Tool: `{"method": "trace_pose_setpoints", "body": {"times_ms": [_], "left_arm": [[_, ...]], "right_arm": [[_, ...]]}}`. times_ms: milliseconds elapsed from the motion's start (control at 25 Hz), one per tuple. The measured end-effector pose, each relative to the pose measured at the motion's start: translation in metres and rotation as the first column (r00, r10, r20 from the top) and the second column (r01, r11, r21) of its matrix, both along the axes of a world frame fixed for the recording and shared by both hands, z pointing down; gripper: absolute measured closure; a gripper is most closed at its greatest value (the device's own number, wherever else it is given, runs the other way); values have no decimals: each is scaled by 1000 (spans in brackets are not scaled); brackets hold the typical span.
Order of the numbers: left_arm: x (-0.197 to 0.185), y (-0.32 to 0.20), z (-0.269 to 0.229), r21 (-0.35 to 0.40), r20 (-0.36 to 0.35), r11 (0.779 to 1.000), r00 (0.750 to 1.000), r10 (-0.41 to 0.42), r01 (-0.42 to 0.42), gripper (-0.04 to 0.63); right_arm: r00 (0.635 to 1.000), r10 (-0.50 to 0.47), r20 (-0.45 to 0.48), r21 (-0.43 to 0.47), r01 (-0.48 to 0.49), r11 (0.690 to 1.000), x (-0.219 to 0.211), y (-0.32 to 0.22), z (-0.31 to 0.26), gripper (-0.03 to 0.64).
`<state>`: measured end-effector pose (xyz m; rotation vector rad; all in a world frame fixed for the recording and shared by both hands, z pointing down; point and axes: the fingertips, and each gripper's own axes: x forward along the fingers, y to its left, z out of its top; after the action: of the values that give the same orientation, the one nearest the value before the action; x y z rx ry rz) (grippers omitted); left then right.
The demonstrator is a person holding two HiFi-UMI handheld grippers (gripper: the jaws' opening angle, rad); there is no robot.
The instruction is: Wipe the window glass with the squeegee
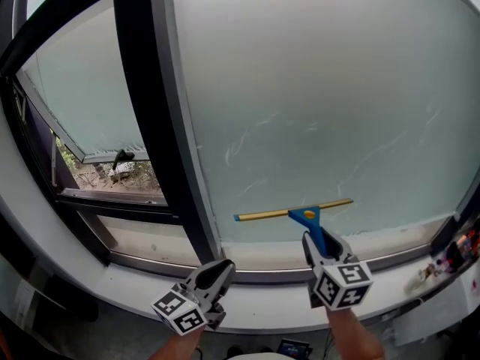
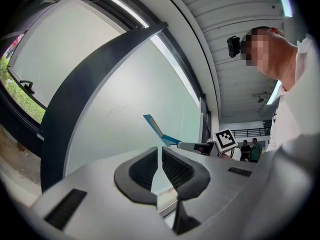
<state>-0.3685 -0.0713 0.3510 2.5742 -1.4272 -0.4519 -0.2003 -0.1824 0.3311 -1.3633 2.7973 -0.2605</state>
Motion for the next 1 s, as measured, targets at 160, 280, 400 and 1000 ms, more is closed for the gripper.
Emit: {"method": "trace_pose_setpoints", "body": {"times_ms": [160,280,400,1000], "left_arm": [[-11,-7,-5,0,4,999,999,33,-33,545],[-17,-10,-13,14,18,998,998,57,-57,545],[-24,-15,-17,22,23,998,998,57,-57,545],[-7,-64,-37,69,67,998,998,-16,12,543]], "right_arm": [[999,36,-2,-1,-36,999,-7,-3,-4,460],[998,57,-8,10,-56,998,-13,-4,-11,460],[998,60,-9,23,-60,998,-19,-6,-15,460],[998,35,-43,119,-29,992,-13,-60,-57,460]]}}
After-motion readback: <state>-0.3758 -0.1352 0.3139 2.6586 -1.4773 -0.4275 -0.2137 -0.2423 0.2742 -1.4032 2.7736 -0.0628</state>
